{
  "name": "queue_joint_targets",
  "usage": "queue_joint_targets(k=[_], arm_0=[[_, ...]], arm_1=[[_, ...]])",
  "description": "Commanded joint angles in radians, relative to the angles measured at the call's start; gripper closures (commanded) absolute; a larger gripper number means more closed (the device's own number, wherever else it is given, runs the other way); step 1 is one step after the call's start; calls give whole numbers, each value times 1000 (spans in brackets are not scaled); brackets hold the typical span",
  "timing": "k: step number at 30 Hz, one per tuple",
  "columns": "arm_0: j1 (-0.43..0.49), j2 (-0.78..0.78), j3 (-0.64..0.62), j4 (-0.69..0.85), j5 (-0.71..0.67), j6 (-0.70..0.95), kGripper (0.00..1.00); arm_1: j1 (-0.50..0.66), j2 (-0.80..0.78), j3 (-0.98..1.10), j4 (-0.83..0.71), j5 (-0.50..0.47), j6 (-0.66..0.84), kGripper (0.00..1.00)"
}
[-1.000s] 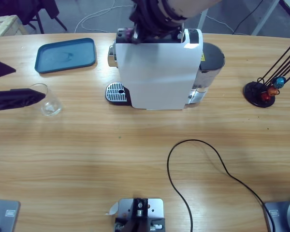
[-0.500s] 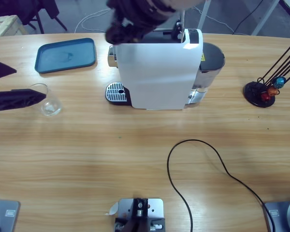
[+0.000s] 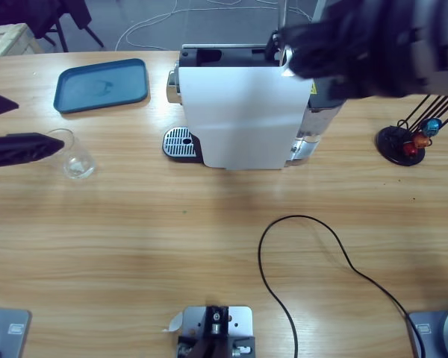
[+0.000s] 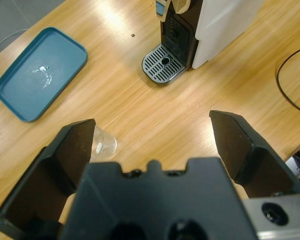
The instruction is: Pour coffee
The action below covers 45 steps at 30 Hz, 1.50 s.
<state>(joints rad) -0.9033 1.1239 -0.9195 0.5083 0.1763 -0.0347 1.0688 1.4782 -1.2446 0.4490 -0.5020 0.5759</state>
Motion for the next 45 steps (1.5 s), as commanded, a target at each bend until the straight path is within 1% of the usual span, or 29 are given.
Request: queue_joint_targets(k=[1,3,5,10,16,18,21,23,27,29,33,41,45], arm_0=[[4,-38,-10,-5,-17,-16,0],[5,-44,-12,-2,-18,-16,0],[5,-43,-12,3,-18,-16,0],[4,-36,-10,10,-13,-16,4],[5,-21,-10,10,-10,-16,4],[5,-19,-11,10,-8,-18,4],[10,-16,-13,10,-9,-92,4],[10,-12,-12,10,-9,-113,4],[10,-12,-14,10,-9,-121,4],[10,-11,-15,10,-9,-120,4],[10,-13,-22,11,-10,-119,4],[10,-16,-19,21,-11,-119,4],[10,-13,-13,22,-11,-119,4]], arm_1=[[-150,-89,31,-146,-127,180,1000],[-223,-68,17,-237,-70,222,1000],[-252,-25,1,-283,-24,241,1000],[-257,58,1,-336,38,266,1000],[-276,93,1,-410,191,252,1000],[-274,101,-2,-425,211,242,1000],[-263,112,-15,-439,233,228,1000],[-249,117,-24,-440,234,222,1000],[-176,155,-30,-440,233,206,1000],[-159,191,-35,-443,239,194,1000],[-158,265,-29,-484,306,159,1000],[-158,415,-6,-513,356,113,1000],[-157,447,-16,-513,373,92,1000]])
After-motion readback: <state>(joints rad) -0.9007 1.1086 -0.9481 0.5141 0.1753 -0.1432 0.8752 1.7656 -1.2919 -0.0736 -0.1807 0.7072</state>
